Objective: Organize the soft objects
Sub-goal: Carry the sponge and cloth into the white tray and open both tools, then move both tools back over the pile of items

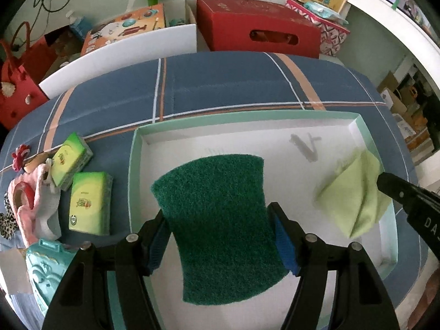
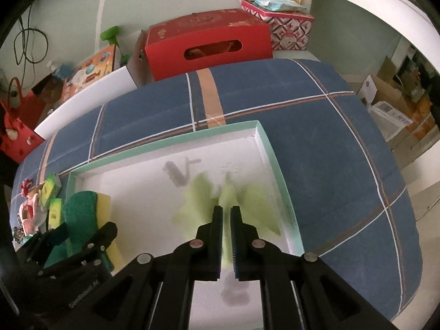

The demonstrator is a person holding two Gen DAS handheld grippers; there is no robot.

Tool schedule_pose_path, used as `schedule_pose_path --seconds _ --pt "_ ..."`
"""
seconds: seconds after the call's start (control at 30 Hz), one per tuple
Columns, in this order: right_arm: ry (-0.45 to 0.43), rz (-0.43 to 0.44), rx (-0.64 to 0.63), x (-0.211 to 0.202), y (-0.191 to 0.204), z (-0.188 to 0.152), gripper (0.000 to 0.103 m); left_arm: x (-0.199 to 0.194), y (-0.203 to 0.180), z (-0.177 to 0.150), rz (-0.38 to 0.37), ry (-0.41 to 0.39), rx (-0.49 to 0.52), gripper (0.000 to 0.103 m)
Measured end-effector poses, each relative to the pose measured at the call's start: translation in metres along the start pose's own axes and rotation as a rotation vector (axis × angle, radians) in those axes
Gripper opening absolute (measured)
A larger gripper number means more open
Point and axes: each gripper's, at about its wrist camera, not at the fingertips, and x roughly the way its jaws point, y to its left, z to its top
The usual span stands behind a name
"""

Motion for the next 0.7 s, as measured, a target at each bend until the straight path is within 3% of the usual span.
schedule_pose_path --seconds 0.07,0.13,0.2,0.27,0.37,0.47,0.7 --pt "-0.002 0.005 -0.002 -0.002 0.001 0.001 0.014 -0.005 0.001 0.0 -0.006 -0.011 -0.009 0.072" --pt "-0.012 0.009 -0.002 -0.008 0.002 0.001 0.042 -0.012 0.002 0.0 -0.013 -0.026 -0.011 0.075" --pt "-0.037 -0.002 -0.011 -0.016 0.005 0.002 0.054 -0.017 0.003 0.0 -0.016 -0.034 -0.015 0.083" --pt "-0.056 -0.008 -0.024 -0.024 0.008 0.002 0.055 -0.021 0.004 0.002 -0.027 -0.041 -0.023 0.089" --pt "-0.083 -0.009 -0.041 -0.037 0.012 0.002 0.069 -0.029 0.006 0.004 -0.035 -0.054 -0.032 0.093" --pt "-0.095 -0.006 -0.051 -0.043 0.014 0.002 0.076 -0.041 0.012 0.005 -0.002 -0.089 -0.043 0.098" --pt "-0.131 0.0 -0.05 -0.055 0.014 0.0 0.103 -0.073 0.044 0.009 0.075 -0.188 -0.101 0.101"
